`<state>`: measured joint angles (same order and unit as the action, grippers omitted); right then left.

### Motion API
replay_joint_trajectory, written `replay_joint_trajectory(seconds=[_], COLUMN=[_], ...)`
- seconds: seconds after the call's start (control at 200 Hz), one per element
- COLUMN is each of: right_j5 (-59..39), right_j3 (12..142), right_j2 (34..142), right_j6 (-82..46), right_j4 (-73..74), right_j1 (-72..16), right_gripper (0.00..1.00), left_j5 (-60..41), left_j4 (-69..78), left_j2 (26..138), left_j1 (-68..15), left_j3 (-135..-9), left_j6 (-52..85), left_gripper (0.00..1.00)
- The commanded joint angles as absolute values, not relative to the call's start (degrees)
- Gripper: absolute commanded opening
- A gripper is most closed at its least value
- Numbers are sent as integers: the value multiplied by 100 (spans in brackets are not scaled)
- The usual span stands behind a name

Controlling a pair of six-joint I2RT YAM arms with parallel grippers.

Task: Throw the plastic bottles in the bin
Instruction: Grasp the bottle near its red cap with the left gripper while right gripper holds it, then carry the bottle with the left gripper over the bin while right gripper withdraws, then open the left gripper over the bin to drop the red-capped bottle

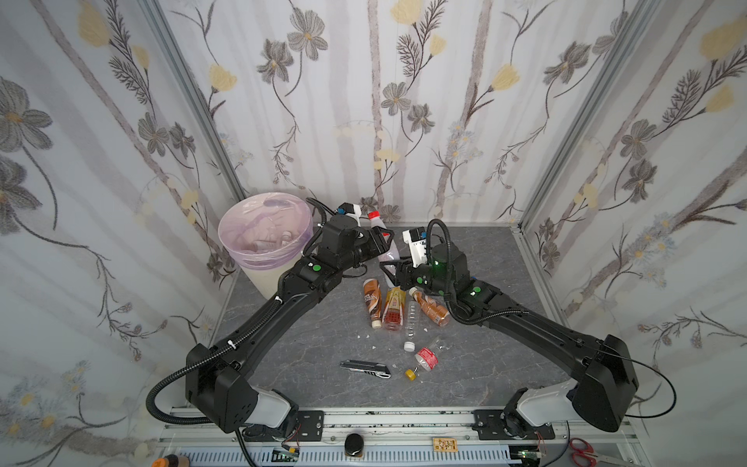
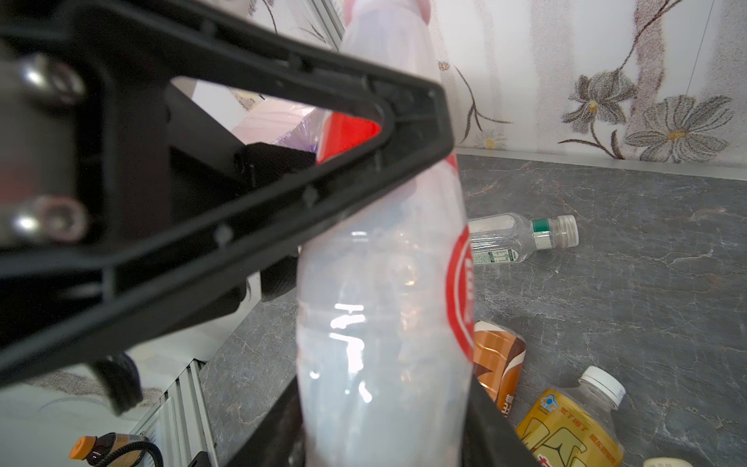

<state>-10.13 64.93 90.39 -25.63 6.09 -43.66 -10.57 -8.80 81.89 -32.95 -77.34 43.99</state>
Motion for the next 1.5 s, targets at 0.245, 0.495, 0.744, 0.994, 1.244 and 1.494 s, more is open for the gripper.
replay_joint_trajectory(seconds=[0.245, 0.495, 0.744, 0.994, 1.244, 1.494], right_j5=[-1047, -991, -836, -1065, -1252, -1430], right_j3=[6556, 6415, 5675, 5279, 5265, 5292], right_j2=[9023, 8604, 7630, 7518, 7732, 7809], right_j6=[-2452, -2445, -2408, -2531, -2630, -2740], right_j4=[894, 803, 803, 901, 1034, 1086], right_j1=[-4335, -4155, -3603, -3206, -3164, -3155], right_gripper=[53, 99, 100, 100, 100, 100], left_j5=[-1021, -366, 1375, 2655, 3661, 3230], left_j4=[-721, -785, -1020, 372, 2571, 160], left_j2=[8141, 7896, 7352, 6254, 5877, 7188], left_j1=[-3303, -3137, -2935, -3043, -2886, -459], left_j3=[-7692, -7839, -8972, -9351, -8472, -8456], left_j6=[4348, 3759, 2212, 207, -1642, 1088], left_gripper=[49, 47, 47, 48, 48, 74])
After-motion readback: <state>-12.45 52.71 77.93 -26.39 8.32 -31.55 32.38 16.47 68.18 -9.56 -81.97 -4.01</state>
